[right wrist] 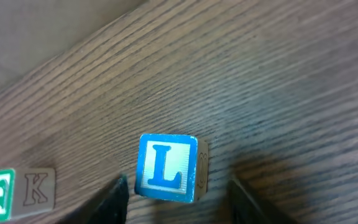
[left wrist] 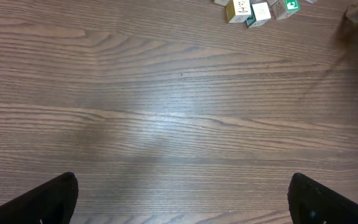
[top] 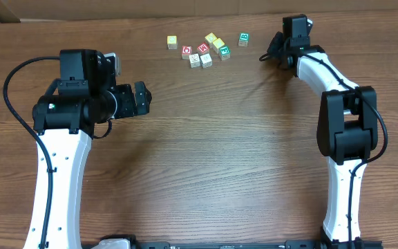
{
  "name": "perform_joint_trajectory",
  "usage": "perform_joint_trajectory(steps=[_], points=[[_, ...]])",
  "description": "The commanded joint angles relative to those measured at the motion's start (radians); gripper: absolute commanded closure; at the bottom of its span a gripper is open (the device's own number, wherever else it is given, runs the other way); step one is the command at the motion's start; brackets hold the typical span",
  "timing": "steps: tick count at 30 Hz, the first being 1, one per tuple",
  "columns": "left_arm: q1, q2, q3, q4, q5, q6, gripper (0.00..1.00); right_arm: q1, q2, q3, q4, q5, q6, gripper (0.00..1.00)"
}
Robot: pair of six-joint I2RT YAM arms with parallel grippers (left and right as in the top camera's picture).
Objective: Flip 5 blocks
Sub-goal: 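Close the right gripper on the blue 'L' block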
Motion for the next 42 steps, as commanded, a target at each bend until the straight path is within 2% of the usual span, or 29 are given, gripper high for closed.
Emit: perform_joint_trajectory(steps=[1, 8, 12, 20, 23, 27, 32, 35, 42], points=[[-0.001, 0.003, 0.024, 0.001, 0.001, 0.008, 0.00, 0.004, 0.010, 0.024, 0.025, 0.015, -0.030, 0.46], [-0.001, 0.003, 0.024, 0.001, 0.001, 0.008, 0.00, 0.004, 0.041, 0.024, 0.082, 0.015, -0.056, 0.47], [-0.001, 0.003, 0.024, 0.001, 0.001, 0.008, 0.00, 0.004, 0.041, 0.024, 0.112, 0.015, -0.056, 0.58], [-0.001, 0.003, 0.024, 0.001, 0.001, 0.008, 0.00, 0.004, 0.041, 0.024, 0.091, 0.023, -0.057, 0.60], [-0.001, 0.003, 0.024, 0.001, 0.001, 0.008, 0.00, 0.004, 0.012, 0.024, 0.069, 0.022, -0.057, 0.73], [-0.001, 0.003, 0.024, 0.001, 0.001, 0.008, 0.00, 0.005, -0.067, 0.025, 0.037, 0.012, -0.103, 0.79], [-0.001, 0.003, 0.024, 0.001, 0.001, 0.008, 0.00, 0.013, -0.200, 0.025, -0.114, 0.010, -0.109, 0.78], [-0.001, 0.003, 0.024, 0.001, 0.001, 0.008, 0.00, 0.037, -0.328, 0.025, -0.288, -0.011, -0.109, 0.78], [-0.001, 0.003, 0.024, 0.001, 0.001, 0.008, 0.00, 0.103, -0.572, 0.025, -0.649, -0.224, -0.101, 0.78]])
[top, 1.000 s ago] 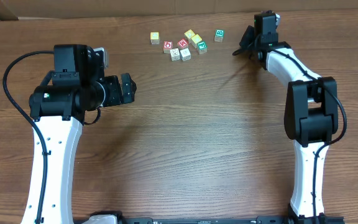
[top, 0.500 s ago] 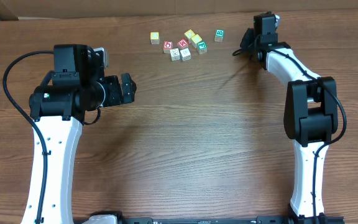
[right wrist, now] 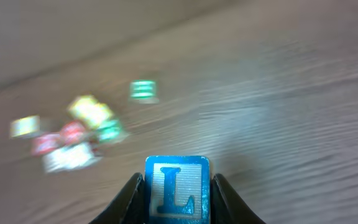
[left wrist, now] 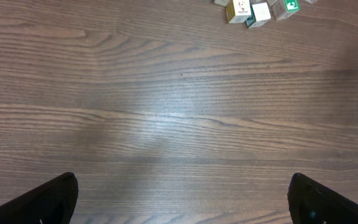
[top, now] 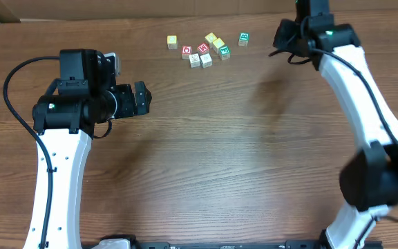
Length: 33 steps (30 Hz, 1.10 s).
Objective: Flip 5 blocks
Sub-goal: 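Close the right gripper on the blue 'L' block, then carry the blue block toward the table center and lower it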
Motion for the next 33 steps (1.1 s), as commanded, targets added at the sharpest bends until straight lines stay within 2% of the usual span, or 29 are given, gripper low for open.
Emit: perform_joint_trajectory(steps=[1, 7, 11, 17, 22, 27, 30, 31, 33], points=[[-0.001, 0.003, 0.023, 0.000, 0.001, 0.008, 0.00, 0.048, -0.111, 0.013, -0.148, -0.147, 0.002, 0.78], [-0.001, 0.003, 0.023, 0.000, 0.001, 0.008, 0.00, 0.133, -0.128, 0.000, -0.344, -0.210, 0.023, 0.77], [-0.001, 0.003, 0.023, 0.000, 0.001, 0.008, 0.00, 0.224, -0.128, -0.076, -0.333, -0.205, 0.060, 0.77], [-0.001, 0.003, 0.023, 0.000, 0.001, 0.008, 0.00, 0.344, -0.128, -0.243, -0.227, -0.088, 0.185, 0.77], [-0.002, 0.003, 0.023, 0.000, 0.001, 0.008, 0.00, 0.417, -0.128, -0.411, -0.059, 0.084, 0.280, 0.77], [-0.001, 0.003, 0.023, 0.000, 0.001, 0.008, 0.00, 0.450, -0.128, -0.582, 0.157, 0.098, 0.291, 0.77], [-0.001, 0.003, 0.023, 0.000, 0.001, 0.008, 0.00, 0.451, -0.128, -0.631, 0.214, 0.098, 0.291, 0.77], [-0.001, 0.003, 0.023, 0.000, 0.001, 0.008, 0.00, 0.451, -0.128, -0.637, 0.220, 0.098, 0.291, 0.76], [-0.001, 0.003, 0.023, 0.000, 0.001, 0.008, 0.00, 0.451, -0.128, -0.639, 0.218, 0.098, 0.290, 0.53]])
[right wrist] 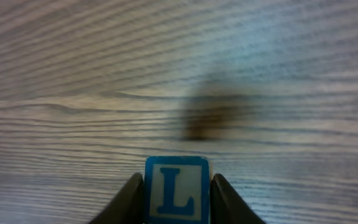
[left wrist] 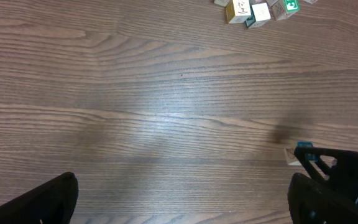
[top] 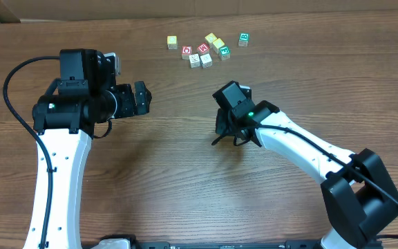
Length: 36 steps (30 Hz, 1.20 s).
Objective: Flip 5 blocks
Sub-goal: 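Carry the blue block toward the table center and lower it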
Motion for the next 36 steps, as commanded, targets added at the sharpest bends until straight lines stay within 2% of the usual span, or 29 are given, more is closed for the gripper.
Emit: perform_joint_trajectory(steps=[1, 3, 4, 16, 21, 30, 34, 36], points=[[-0.001, 0.002, 0.022, 0.001, 0.001, 0.008, 0.00, 0.002, 0.000, -0.007, 0.015, 0.028, 0.011, 0.37], [-0.001, 0.002, 0.022, 0.001, 0.001, 0.008, 0.00, 0.002, 0.000, -0.007, 0.016, 0.028, 0.011, 0.21], [-0.001, 0.002, 0.022, 0.000, 0.001, 0.008, 0.00, 0.002, 0.000, -0.007, 0.015, 0.028, 0.010, 0.18], [-0.001, 0.002, 0.022, 0.001, 0.001, 0.008, 0.00, 0.004, 0.000, -0.018, -0.050, 0.010, 0.015, 0.16], [-0.001, 0.002, 0.022, 0.000, 0.001, 0.008, 0.00, 0.014, 0.001, -0.076, -0.028, -0.033, -0.002, 0.26], [-0.001, 0.002, 0.022, 0.000, 0.001, 0.008, 0.00, 0.034, 0.001, -0.114, 0.039, -0.067, -0.260, 0.35], [-0.001, 0.002, 0.022, 0.001, 0.001, 0.008, 0.00, 0.034, 0.001, -0.127, 0.039, -0.067, -0.276, 0.45], [-0.001, 0.002, 0.022, 0.001, 0.001, 0.008, 0.00, 0.034, 0.001, -0.140, 0.049, -0.067, -0.275, 0.46]])
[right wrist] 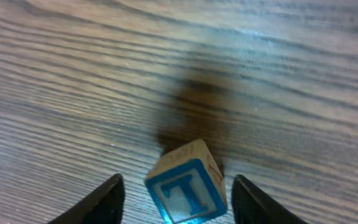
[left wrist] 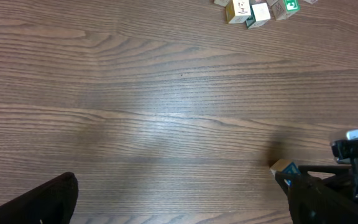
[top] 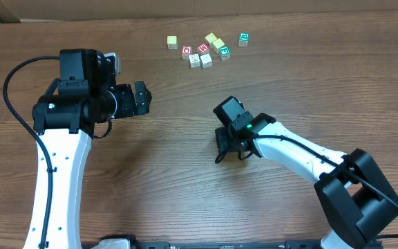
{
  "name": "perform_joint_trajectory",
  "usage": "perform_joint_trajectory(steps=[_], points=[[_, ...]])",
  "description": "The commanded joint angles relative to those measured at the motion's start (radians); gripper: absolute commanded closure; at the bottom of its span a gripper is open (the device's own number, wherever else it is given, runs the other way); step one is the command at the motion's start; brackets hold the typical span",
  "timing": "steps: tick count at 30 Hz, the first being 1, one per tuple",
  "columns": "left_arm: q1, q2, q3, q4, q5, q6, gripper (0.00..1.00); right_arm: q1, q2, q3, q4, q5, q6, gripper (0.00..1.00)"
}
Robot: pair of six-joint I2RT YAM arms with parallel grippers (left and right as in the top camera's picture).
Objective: Flip 5 blocks
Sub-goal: 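Carry the blue block toward the table center and lower it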
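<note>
A blue-framed letter L block [right wrist: 188, 186] sits tilted on the wood between the spread fingers of my right gripper [right wrist: 178, 202]. It touches neither finger, and its letter is turned round. The same block [left wrist: 284, 168] shows in the left wrist view beside the right gripper [left wrist: 347, 177]. From overhead the right gripper [top: 228, 146] is at mid-table and hides the block. Several other letter blocks [top: 206, 48] lie in a cluster at the far edge, with a green B block [top: 243, 39] to their right. My left gripper [top: 142, 98] hangs open and empty on the left.
The cluster's blocks [left wrist: 260, 9] also show at the top of the left wrist view. The brown wooden table [top: 185, 194] runs under both arms. The right arm [top: 302, 155] slants from the front right to mid-table.
My right gripper was shut on the L block over mid-table. Now it is open, a little nearer the front, and the block lies tilted between the fingers with its letter rotated.
My right gripper stood open around the L block at the far right, near the B block. Then it was shut on the block and raised. Later it held the block over mid-table. Now the block is let go there, turned. The left arm stayed still.
</note>
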Motion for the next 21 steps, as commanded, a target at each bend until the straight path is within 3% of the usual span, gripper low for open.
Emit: perform_joint_trajectory(steps=[1, 5, 9, 21], points=[[-0.001, 0.002, 0.022, 0.001, 0.001, 0.008, 0.00, 0.004, 0.001, -0.031, 0.018, -0.004, -0.037, 0.46], [-0.001, 0.002, 0.022, 0.001, 0.001, 0.008, 0.00, 0.004, 0.001, -0.039, 0.030, -0.004, -0.037, 0.48], [-0.001, 0.002, 0.022, 0.001, 0.001, 0.008, 0.00, 0.003, 0.001, -0.038, 0.083, -0.003, -0.037, 0.75], [-0.001, 0.002, 0.022, 0.001, 0.001, 0.008, 0.00, 0.003, 0.001, -0.038, 0.126, 0.101, 0.026, 0.77]])
